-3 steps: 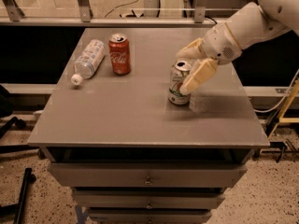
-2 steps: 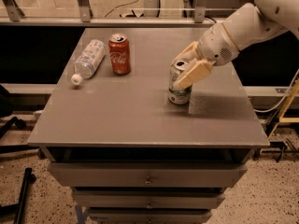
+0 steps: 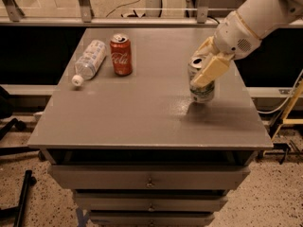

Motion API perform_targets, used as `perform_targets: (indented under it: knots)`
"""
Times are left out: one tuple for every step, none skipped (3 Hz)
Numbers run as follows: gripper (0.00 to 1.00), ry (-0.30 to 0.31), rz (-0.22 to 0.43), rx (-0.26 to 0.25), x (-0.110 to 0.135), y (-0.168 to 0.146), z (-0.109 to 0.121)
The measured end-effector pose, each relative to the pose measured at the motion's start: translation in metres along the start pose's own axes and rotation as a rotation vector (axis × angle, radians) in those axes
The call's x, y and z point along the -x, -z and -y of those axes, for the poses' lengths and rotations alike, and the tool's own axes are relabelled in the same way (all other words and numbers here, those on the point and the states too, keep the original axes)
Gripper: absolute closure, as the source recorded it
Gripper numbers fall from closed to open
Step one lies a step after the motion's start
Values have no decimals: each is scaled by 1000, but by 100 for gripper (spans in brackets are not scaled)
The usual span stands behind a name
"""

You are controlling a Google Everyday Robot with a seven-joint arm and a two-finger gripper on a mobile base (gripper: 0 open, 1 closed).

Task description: Knock 7up can over

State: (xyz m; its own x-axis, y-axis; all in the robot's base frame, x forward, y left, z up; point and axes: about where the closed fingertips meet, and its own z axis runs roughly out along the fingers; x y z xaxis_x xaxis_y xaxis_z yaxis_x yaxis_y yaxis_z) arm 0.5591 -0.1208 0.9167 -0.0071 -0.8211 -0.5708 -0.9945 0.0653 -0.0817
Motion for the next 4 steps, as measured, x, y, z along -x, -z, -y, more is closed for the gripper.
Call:
perform_targets:
  knots:
    - [100,-9,-181,-10,-22,9,0]
    - [100,2,-363,3,-41,-1,0]
    - [100,9,-438,1,-53,-22,1]
    - [100,13,-438,-15,-52,-33,4]
